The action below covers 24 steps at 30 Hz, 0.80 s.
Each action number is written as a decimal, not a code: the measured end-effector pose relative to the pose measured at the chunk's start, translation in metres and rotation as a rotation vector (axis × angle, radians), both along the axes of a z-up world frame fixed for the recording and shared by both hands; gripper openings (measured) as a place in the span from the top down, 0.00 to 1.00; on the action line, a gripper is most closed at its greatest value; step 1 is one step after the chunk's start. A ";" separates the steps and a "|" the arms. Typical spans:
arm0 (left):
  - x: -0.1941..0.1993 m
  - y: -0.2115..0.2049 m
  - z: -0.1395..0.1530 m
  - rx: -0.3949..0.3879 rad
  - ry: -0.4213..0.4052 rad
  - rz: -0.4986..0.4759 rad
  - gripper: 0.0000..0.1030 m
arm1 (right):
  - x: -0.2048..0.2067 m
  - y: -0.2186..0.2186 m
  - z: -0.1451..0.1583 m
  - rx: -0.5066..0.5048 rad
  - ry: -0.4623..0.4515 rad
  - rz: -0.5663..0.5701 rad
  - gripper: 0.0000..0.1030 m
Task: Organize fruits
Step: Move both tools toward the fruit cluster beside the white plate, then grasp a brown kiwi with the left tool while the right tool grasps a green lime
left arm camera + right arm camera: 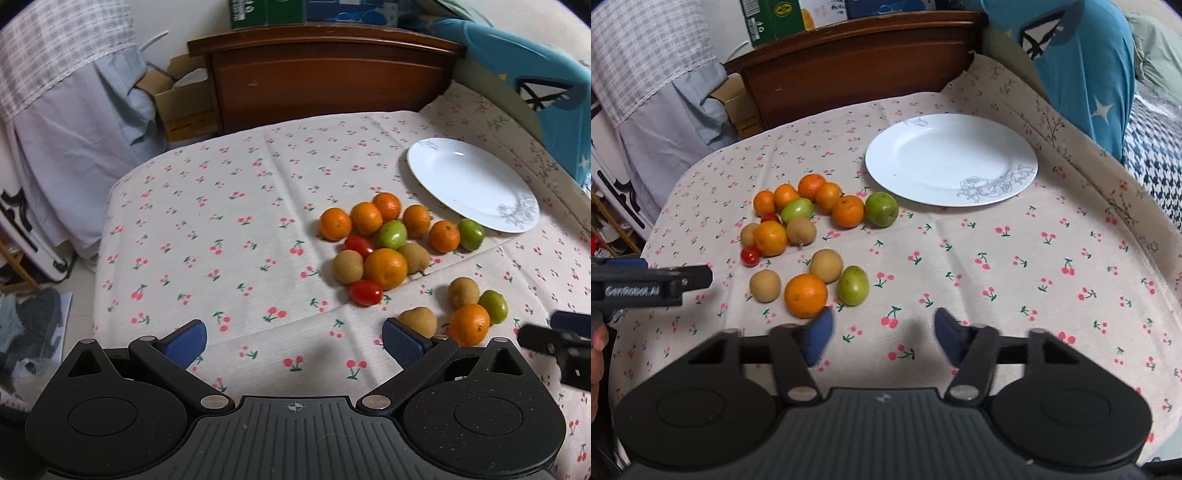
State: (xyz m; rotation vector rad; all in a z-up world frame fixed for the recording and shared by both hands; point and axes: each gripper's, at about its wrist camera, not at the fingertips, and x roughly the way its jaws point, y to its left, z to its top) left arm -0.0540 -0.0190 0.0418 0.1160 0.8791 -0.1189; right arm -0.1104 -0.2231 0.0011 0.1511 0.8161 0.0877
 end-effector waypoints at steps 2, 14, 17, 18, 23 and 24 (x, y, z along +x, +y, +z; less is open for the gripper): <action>-0.001 -0.003 -0.001 -0.014 -0.005 -0.034 0.08 | 0.004 -0.001 -0.003 0.004 0.000 -0.010 0.54; -0.001 -0.021 -0.018 -0.127 0.002 -0.186 0.45 | 0.016 0.000 -0.011 0.096 -0.014 0.003 0.70; 0.000 -0.023 -0.020 -0.165 0.009 -0.211 0.54 | 0.019 0.001 -0.015 0.109 -0.009 0.004 0.73; 0.001 -0.023 -0.021 -0.172 0.006 -0.219 0.54 | 0.020 0.002 -0.015 0.111 -0.013 0.006 0.74; 0.002 -0.029 -0.024 -0.180 -0.002 -0.263 0.56 | 0.024 0.005 -0.019 0.119 -0.013 0.019 0.74; 0.002 -0.030 -0.024 -0.182 -0.001 -0.271 0.56 | 0.025 0.005 -0.020 0.117 -0.011 0.019 0.74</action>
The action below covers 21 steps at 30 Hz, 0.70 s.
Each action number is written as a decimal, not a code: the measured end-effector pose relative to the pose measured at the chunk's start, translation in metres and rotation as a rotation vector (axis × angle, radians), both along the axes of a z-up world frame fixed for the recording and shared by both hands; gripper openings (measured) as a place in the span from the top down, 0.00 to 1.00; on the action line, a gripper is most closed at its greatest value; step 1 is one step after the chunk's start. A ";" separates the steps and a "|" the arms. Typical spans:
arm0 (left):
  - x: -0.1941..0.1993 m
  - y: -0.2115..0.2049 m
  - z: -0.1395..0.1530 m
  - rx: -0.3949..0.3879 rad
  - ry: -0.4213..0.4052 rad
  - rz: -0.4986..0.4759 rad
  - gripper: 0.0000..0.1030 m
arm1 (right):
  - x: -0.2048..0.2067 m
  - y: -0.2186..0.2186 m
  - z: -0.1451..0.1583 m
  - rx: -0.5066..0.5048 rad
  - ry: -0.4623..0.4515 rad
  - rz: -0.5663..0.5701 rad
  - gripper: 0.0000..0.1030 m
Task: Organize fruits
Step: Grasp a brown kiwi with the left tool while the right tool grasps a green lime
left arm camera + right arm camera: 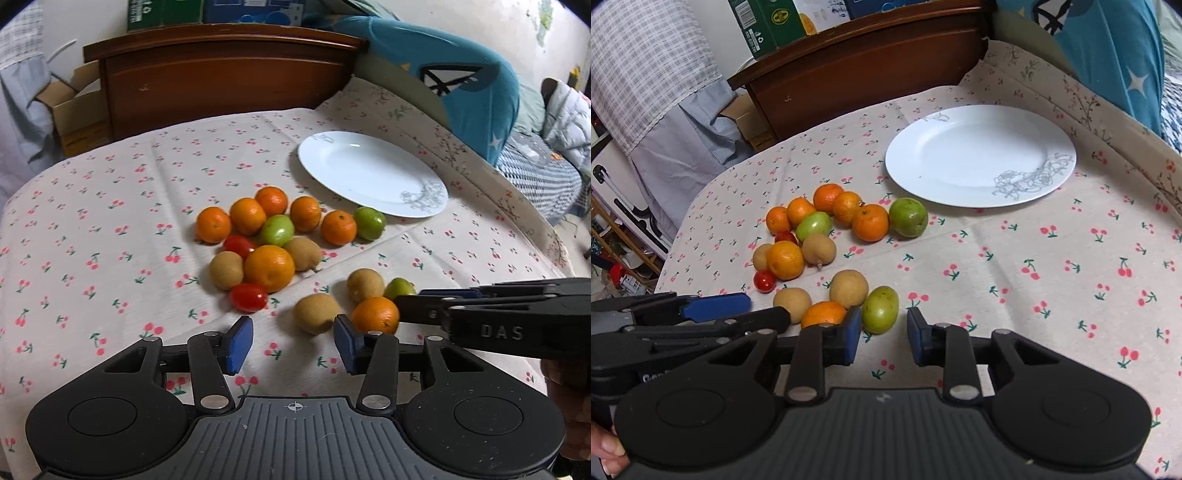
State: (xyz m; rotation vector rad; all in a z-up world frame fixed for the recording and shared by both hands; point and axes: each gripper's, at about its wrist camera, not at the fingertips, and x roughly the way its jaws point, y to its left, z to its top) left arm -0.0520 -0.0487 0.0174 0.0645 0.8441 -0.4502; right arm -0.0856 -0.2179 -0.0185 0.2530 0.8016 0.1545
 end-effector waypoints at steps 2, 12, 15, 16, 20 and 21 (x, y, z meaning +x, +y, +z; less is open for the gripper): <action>0.001 -0.002 -0.001 -0.016 -0.001 -0.022 0.56 | 0.001 0.001 -0.001 -0.005 -0.004 0.000 0.75; 0.006 -0.009 -0.010 -0.028 -0.002 -0.045 0.80 | 0.003 -0.001 -0.001 0.005 -0.013 -0.014 0.78; 0.008 -0.008 -0.009 -0.044 -0.001 -0.037 0.81 | 0.003 -0.002 0.000 0.008 -0.010 -0.025 0.78; 0.008 -0.007 -0.009 -0.046 0.002 -0.033 0.81 | 0.003 -0.003 0.000 0.011 -0.009 -0.026 0.78; 0.009 -0.007 -0.008 -0.037 -0.004 -0.012 0.75 | 0.003 -0.003 0.000 0.009 -0.006 -0.028 0.78; 0.009 -0.007 -0.008 -0.032 -0.008 -0.009 0.74 | 0.003 -0.003 0.000 0.010 -0.006 -0.029 0.78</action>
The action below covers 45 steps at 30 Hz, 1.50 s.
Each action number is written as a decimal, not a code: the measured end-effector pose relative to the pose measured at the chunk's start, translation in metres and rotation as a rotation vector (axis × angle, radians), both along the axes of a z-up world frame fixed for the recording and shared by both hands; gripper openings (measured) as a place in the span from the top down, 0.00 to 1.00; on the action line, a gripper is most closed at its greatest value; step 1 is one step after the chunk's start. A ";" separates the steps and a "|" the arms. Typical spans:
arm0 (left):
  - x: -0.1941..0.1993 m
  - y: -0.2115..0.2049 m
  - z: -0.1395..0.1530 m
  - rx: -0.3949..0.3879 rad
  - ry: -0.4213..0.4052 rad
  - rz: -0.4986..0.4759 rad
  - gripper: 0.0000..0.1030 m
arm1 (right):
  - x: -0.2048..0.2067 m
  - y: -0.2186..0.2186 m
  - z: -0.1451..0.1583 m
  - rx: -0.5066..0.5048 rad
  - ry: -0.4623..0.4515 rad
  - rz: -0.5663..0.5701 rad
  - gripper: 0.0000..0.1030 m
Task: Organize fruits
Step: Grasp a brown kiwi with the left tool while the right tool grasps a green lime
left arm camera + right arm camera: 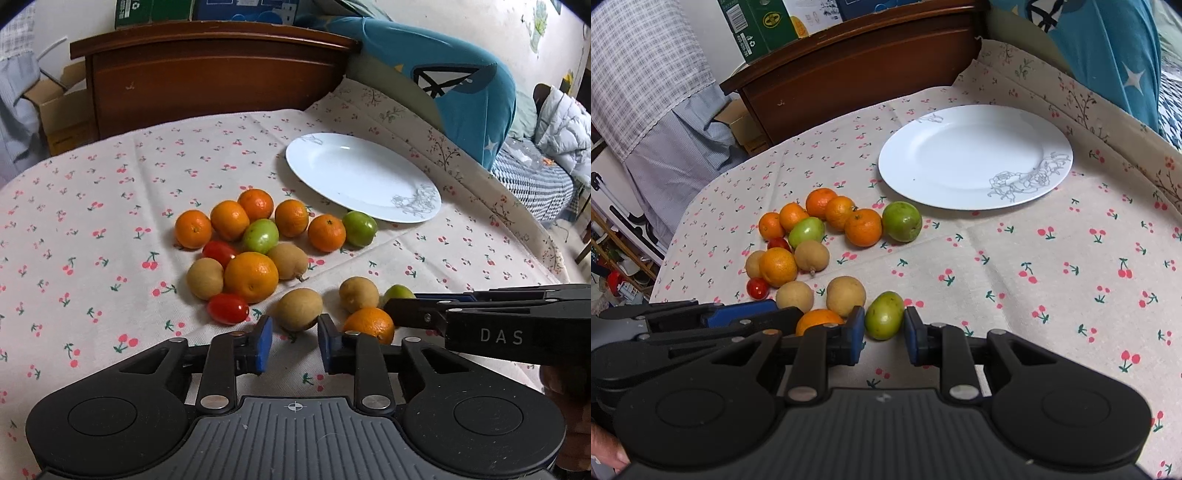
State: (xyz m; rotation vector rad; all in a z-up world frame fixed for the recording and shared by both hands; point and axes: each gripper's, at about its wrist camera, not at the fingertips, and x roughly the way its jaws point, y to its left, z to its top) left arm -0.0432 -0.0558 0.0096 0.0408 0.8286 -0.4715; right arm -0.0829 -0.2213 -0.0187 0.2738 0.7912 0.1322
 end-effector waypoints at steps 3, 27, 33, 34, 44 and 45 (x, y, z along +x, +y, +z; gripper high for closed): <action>0.002 -0.001 0.000 0.004 -0.007 0.019 0.67 | 0.000 -0.001 0.000 0.001 0.002 -0.004 0.78; 0.003 -0.008 0.019 -0.052 -0.070 0.030 0.76 | 0.000 -0.006 0.010 0.021 -0.013 -0.010 0.78; 0.006 -0.011 0.033 -0.064 -0.088 0.017 0.76 | 0.001 -0.011 0.021 0.056 -0.032 -0.015 0.78; 0.006 -0.012 0.035 -0.066 -0.091 0.013 0.76 | 0.002 -0.012 0.023 0.057 -0.036 -0.013 0.78; 0.033 -0.020 0.047 -0.086 -0.076 -0.024 0.76 | 0.024 -0.033 0.044 0.083 -0.050 -0.021 0.78; 0.036 -0.022 0.048 -0.083 -0.078 -0.033 0.76 | 0.027 -0.036 0.045 0.084 -0.048 -0.022 0.78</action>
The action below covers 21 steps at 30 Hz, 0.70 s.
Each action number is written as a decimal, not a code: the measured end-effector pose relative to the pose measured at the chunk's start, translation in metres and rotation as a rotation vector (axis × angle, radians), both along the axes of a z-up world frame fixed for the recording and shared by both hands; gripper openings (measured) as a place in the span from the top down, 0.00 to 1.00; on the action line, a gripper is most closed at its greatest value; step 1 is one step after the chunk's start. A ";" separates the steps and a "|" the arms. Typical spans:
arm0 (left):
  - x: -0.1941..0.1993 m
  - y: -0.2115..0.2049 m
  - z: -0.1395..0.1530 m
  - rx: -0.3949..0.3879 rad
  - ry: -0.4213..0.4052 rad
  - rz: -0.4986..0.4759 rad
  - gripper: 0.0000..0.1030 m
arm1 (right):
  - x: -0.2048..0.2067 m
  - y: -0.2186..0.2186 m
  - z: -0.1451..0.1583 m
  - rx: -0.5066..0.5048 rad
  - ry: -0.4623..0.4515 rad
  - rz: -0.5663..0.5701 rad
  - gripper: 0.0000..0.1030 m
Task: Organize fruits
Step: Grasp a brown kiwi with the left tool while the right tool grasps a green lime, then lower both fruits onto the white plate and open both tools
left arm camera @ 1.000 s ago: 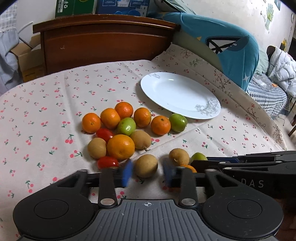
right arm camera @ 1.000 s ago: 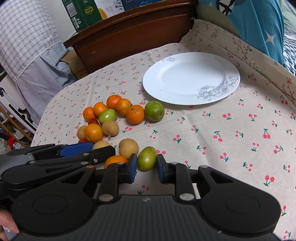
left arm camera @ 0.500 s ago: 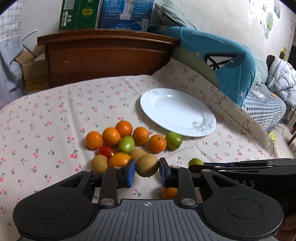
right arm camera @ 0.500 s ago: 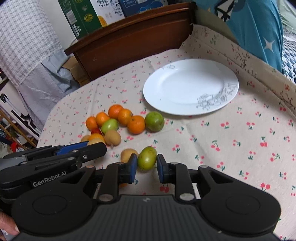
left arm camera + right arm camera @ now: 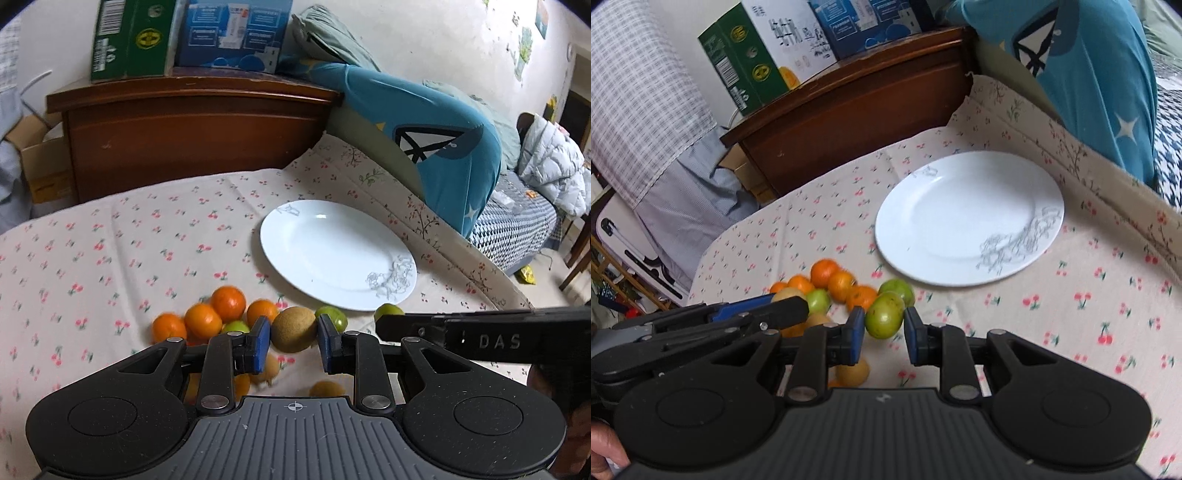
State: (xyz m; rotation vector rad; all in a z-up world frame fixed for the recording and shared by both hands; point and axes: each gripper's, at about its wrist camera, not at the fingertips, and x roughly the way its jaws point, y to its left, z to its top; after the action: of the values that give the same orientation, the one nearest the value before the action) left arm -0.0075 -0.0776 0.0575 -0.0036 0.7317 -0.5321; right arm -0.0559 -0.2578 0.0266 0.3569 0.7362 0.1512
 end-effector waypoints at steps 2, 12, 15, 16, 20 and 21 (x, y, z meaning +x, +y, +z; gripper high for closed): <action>0.007 -0.004 0.002 0.002 -0.004 -0.022 0.76 | 0.007 -0.006 0.002 0.001 0.003 -0.003 0.78; 0.046 -0.029 -0.006 0.027 -0.003 -0.082 0.76 | 0.041 -0.026 -0.003 -0.027 0.032 -0.039 0.78; 0.056 -0.037 -0.010 0.026 0.001 -0.096 0.76 | 0.050 -0.028 -0.006 -0.026 0.041 -0.047 0.78; 0.059 -0.039 -0.011 0.027 0.002 -0.098 0.76 | 0.053 -0.030 -0.007 -0.024 0.044 -0.051 0.78; 0.071 -0.047 -0.017 0.034 0.010 -0.106 0.76 | 0.061 -0.036 -0.010 -0.016 0.051 -0.073 0.78; 0.074 -0.050 -0.018 0.037 0.011 -0.107 0.76 | 0.063 -0.037 -0.010 -0.014 0.054 -0.079 0.78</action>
State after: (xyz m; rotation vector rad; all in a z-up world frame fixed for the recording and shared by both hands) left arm 0.0662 -0.1272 0.0391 0.0675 0.7553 -0.6213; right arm 0.0075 -0.2948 0.0163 0.3767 0.7751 0.0622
